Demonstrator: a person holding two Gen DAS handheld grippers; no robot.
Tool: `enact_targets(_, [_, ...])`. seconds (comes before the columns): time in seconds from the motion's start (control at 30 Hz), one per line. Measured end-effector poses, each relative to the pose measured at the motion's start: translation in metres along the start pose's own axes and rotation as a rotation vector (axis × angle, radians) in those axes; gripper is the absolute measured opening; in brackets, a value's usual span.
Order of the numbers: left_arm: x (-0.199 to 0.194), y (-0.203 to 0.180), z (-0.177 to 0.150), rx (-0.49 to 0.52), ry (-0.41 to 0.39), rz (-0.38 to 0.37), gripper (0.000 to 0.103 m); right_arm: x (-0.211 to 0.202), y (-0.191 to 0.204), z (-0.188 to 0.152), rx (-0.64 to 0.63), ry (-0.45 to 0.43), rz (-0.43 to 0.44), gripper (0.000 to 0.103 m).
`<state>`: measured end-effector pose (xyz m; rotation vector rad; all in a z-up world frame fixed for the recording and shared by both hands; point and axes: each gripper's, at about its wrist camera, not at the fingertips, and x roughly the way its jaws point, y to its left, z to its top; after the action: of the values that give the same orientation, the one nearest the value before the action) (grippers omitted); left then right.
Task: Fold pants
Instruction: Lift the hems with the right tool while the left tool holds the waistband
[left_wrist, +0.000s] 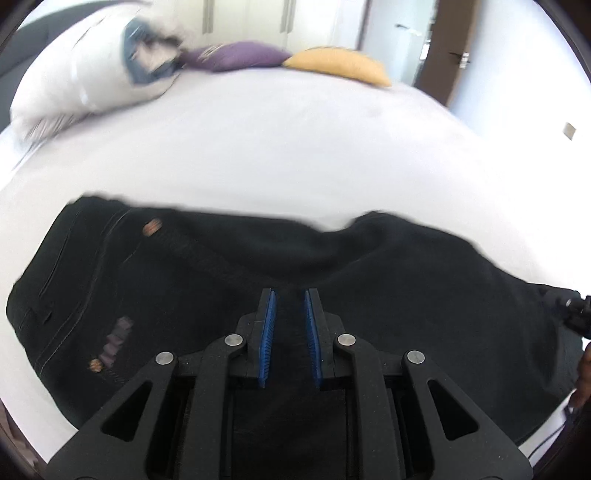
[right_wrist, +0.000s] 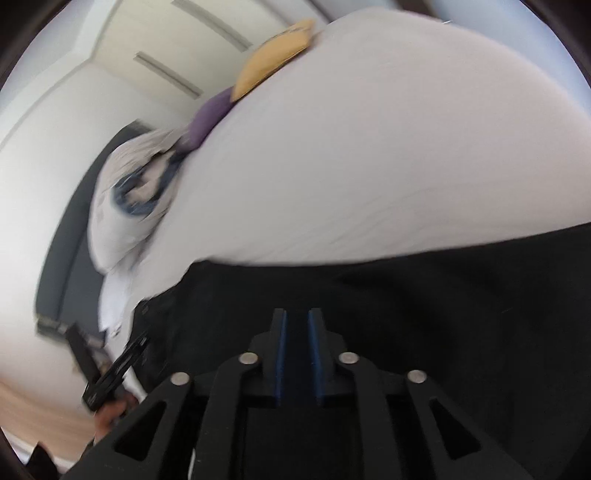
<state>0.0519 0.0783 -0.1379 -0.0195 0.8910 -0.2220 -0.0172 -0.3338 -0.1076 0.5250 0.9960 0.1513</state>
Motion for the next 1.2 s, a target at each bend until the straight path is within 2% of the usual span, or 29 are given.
enact_targets(0.03, [0.0, -0.021, 0.002, 0.033, 0.008, -0.018, 0.016, 0.004, 0.0, -0.005, -0.019, 0.031, 0.02, 0.041])
enact_targets(0.07, [0.003, -0.038, 0.001, 0.06, 0.025, -0.034, 0.016, 0.008, -0.006, -0.009, -0.016, 0.038, 0.006, 0.041])
enact_targets(0.1, [0.008, -0.056, -0.002, 0.091, 0.057, -0.05, 0.016, 0.009, -0.019, -0.012, 0.023, 0.037, -0.003, 0.035])
enact_targets(0.13, [0.016, -0.073, -0.008, 0.123, 0.097, -0.056, 0.016, 0.005, -0.035, -0.01, 0.088, 0.027, 0.02, 0.009])
enact_targets(0.17, [0.024, -0.088, -0.017, 0.162, 0.136, -0.053, 0.016, -0.006, -0.056, -0.012, 0.153, 0.017, 0.01, 0.0])
enact_targets(0.23, [0.031, -0.103, -0.033, 0.211, 0.149, -0.016, 0.016, -0.038, -0.088, -0.017, 0.205, -0.042, 0.006, 0.0])
enact_targets(0.3, [0.028, -0.105, -0.041, 0.225, 0.108, 0.001, 0.016, -0.08, -0.114, -0.024, 0.196, -0.106, -0.075, 0.0])
enact_targets(0.37, [0.027, -0.103, -0.039, 0.204, 0.123, -0.008, 0.016, -0.124, -0.135, -0.032, 0.216, -0.164, -0.153, 0.0])
enact_targets(0.4, [0.025, -0.104, -0.036, 0.203, 0.136, -0.002, 0.016, -0.138, -0.129, -0.036, 0.221, -0.191, -0.206, 0.0])
enact_targets(0.43, [0.021, -0.107, -0.033, 0.211, 0.14, 0.01, 0.016, -0.153, -0.124, -0.04, 0.203, -0.219, -0.238, 0.01])
enact_targets(0.47, [0.016, -0.113, -0.032, 0.225, 0.131, 0.007, 0.016, -0.163, -0.114, -0.041, 0.175, -0.241, -0.217, 0.016])
enact_targets(0.5, [0.011, -0.12, -0.03, 0.233, 0.119, -0.012, 0.016, -0.169, -0.104, -0.043, 0.153, -0.256, -0.153, 0.021])
enact_targets(0.53, [0.007, -0.129, -0.03, 0.243, 0.109, -0.035, 0.016, -0.169, -0.094, -0.045, 0.141, -0.261, -0.074, 0.035])
enact_targets(0.57, [0.004, -0.138, -0.031, 0.256, 0.106, -0.057, 0.016, -0.163, -0.086, -0.048, 0.14, -0.254, 0.001, 0.055])
enact_targets(0.6, [0.005, -0.149, -0.035, 0.268, 0.112, -0.084, 0.016, -0.151, -0.08, -0.051, 0.151, -0.227, 0.061, 0.062])
enact_targets(0.63, [0.006, -0.155, -0.036, 0.27, 0.125, -0.1, 0.016, -0.135, -0.076, -0.053, 0.159, -0.185, 0.099, 0.063])
enact_targets(0.67, [0.01, -0.16, -0.039, 0.268, 0.149, -0.115, 0.016, -0.118, -0.074, -0.057, 0.158, -0.132, 0.103, 0.063])
enact_targets(0.7, [0.014, -0.161, -0.043, 0.266, 0.167, -0.118, 0.016, -0.098, -0.07, -0.061, 0.155, -0.075, 0.067, 0.063])
enact_targets(0.73, [0.013, -0.159, -0.047, 0.264, 0.149, -0.13, 0.016, -0.084, -0.071, -0.065, 0.154, -0.035, 0.003, 0.049])
enact_targets(0.77, [0.012, -0.152, -0.048, 0.253, 0.142, -0.153, 0.016, -0.086, -0.075, -0.069, 0.14, -0.05, -0.035, 0.023])
enact_targets(0.83, [0.009, -0.135, -0.048, 0.222, 0.152, -0.176, 0.016, -0.098, -0.091, -0.071, 0.186, -0.069, -0.049, 0.004])
enact_targets(0.9, [0.003, -0.115, -0.048, 0.218, 0.147, -0.142, 0.016, -0.134, -0.125, -0.076, 0.262, -0.139, -0.087, 0.0])
enact_targets(0.93, [0.0, -0.102, -0.048, 0.217, 0.142, -0.102, 0.016, -0.156, -0.136, -0.077, 0.283, -0.192, -0.155, 0.0])
enact_targets(0.97, [-0.003, -0.087, -0.047, 0.207, 0.138, -0.068, 0.016, -0.169, -0.14, -0.079, 0.296, -0.235, -0.177, 0.0])
enact_targets(1.0, [-0.006, -0.076, -0.046, 0.191, 0.139, -0.042, 0.016, -0.187, -0.147, -0.08, 0.327, -0.265, -0.209, 0.006])
enact_targets(1.03, [-0.007, -0.062, -0.043, 0.17, 0.139, -0.01, 0.016, -0.201, -0.15, -0.083, 0.353, -0.28, -0.292, 0.034])
enact_targets(1.07, [-0.009, -0.05, -0.038, 0.155, 0.135, 0.018, 0.016, -0.212, -0.148, -0.086, 0.354, -0.305, -0.316, 0.042])
enact_targets(1.1, [-0.011, -0.038, -0.031, 0.139, 0.122, 0.045, 0.016, -0.22, -0.145, -0.088, 0.353, -0.318, -0.283, 0.042])
enact_targets(1.2, [-0.012, -0.017, -0.009, 0.077, 0.084, 0.083, 0.016, -0.219, -0.131, -0.101, 0.37, -0.282, -0.161, 0.044])
